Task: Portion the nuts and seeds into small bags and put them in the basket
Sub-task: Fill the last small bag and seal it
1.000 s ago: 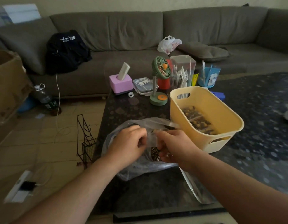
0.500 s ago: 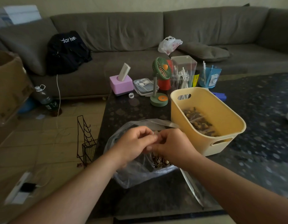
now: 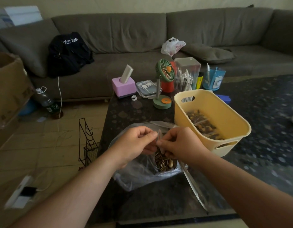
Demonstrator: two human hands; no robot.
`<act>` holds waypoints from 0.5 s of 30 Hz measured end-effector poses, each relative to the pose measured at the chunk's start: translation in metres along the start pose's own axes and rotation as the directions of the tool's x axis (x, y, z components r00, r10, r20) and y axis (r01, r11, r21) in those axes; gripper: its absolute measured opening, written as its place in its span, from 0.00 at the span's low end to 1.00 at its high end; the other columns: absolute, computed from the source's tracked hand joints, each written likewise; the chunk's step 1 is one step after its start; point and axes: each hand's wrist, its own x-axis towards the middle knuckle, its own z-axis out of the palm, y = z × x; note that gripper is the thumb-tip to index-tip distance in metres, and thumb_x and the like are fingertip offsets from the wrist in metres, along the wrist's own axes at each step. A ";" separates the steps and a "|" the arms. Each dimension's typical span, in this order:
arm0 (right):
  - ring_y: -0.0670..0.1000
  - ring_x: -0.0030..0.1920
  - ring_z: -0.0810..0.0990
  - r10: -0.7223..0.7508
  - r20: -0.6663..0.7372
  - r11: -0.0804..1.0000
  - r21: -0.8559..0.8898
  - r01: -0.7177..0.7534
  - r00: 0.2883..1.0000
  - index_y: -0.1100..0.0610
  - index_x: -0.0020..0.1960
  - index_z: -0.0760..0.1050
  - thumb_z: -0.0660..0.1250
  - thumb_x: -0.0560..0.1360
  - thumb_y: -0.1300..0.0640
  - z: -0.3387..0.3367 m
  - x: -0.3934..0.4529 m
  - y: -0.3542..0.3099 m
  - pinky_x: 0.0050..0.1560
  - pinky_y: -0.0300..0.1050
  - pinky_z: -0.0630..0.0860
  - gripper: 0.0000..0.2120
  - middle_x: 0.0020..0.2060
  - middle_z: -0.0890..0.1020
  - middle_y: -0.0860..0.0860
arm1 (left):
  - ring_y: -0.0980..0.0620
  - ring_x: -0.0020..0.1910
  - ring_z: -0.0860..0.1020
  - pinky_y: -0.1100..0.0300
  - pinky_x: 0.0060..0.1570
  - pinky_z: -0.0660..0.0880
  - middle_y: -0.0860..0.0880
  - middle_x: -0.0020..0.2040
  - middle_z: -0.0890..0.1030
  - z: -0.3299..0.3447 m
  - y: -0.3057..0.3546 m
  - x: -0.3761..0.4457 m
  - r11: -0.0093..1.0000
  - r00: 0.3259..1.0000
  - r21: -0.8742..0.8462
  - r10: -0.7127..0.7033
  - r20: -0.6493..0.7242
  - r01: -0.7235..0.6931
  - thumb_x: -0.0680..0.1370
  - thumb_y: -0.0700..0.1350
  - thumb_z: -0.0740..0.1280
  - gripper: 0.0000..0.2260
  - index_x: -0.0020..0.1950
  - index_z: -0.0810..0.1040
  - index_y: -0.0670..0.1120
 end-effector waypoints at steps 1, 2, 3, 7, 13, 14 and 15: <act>0.53 0.37 0.87 -0.018 0.004 0.999 -0.029 0.018 1.000 0.56 0.40 0.84 0.79 0.74 0.52 0.001 0.000 0.000 0.40 0.49 0.86 0.09 0.33 0.86 0.51 | 0.47 0.47 0.87 0.50 0.49 0.84 0.46 0.45 0.88 0.002 0.001 -0.001 1.000 1.000 -0.001 0.007 0.009 -0.007 0.83 0.45 0.71 0.05 0.52 0.84 0.45; 0.52 0.37 0.87 -0.038 0.006 0.997 -0.061 0.039 0.999 0.55 0.39 0.84 0.80 0.72 0.51 0.002 -0.001 0.001 0.40 0.48 0.86 0.10 0.33 0.86 0.50 | 0.47 0.47 0.87 0.49 0.50 0.85 0.46 0.44 0.88 0.004 0.001 -0.001 0.999 1.000 0.027 0.019 0.013 -0.020 0.83 0.45 0.72 0.04 0.52 0.85 0.46; 0.50 0.37 0.86 -0.057 0.006 0.994 -0.089 0.058 0.998 0.55 0.38 0.83 0.81 0.71 0.51 0.003 -0.001 0.001 0.40 0.47 0.86 0.10 0.34 0.86 0.49 | 0.47 0.47 0.87 0.48 0.52 0.85 0.46 0.44 0.88 0.005 0.001 -0.002 0.998 0.999 0.062 0.031 0.019 -0.032 0.82 0.44 0.73 0.03 0.52 0.85 0.46; 0.48 0.34 0.85 -0.077 -0.002 0.991 -0.107 0.076 0.997 0.55 0.37 0.82 0.83 0.69 0.51 0.005 0.000 0.005 0.37 0.44 0.84 0.12 0.32 0.86 0.49 | 0.48 0.48 0.88 0.47 0.56 0.85 0.46 0.45 0.89 0.001 0.004 -0.004 0.988 0.998 0.149 0.037 0.047 -0.044 0.83 0.44 0.72 0.06 0.49 0.88 0.48; 0.45 0.35 0.83 -0.093 -0.127 0.967 -0.247 0.059 0.988 0.49 0.42 0.78 0.77 0.75 0.52 0.000 0.002 0.005 0.34 0.35 0.80 0.08 0.35 0.84 0.48 | 0.59 0.40 0.81 0.52 0.46 0.82 0.56 0.40 0.84 -0.005 0.009 -0.007 0.769 0.979 0.622 0.205 -0.016 -0.151 0.77 0.54 0.73 0.05 0.42 0.83 0.56; 0.46 0.37 0.83 -0.104 -0.132 0.967 -0.246 0.069 0.986 0.49 0.43 0.78 0.76 0.75 0.54 0.000 0.003 0.005 0.36 0.37 0.81 0.08 0.36 0.83 0.48 | 0.59 0.43 0.80 0.52 0.47 0.80 0.57 0.43 0.82 -0.003 0.009 -0.008 0.751 0.971 0.632 0.238 0.014 -0.193 0.74 0.58 0.72 0.07 0.42 0.81 0.57; 0.48 0.38 0.83 -0.095 -0.125 0.976 -0.209 0.067 0.988 0.49 0.43 0.78 0.76 0.75 0.56 0.002 0.004 0.006 0.38 0.42 0.83 0.07 0.37 0.83 0.49 | 0.60 0.49 0.78 0.55 0.51 0.78 0.59 0.49 0.79 -0.001 0.009 -0.009 0.730 0.961 0.639 0.270 0.057 -0.243 0.71 0.63 0.72 0.10 0.44 0.78 0.59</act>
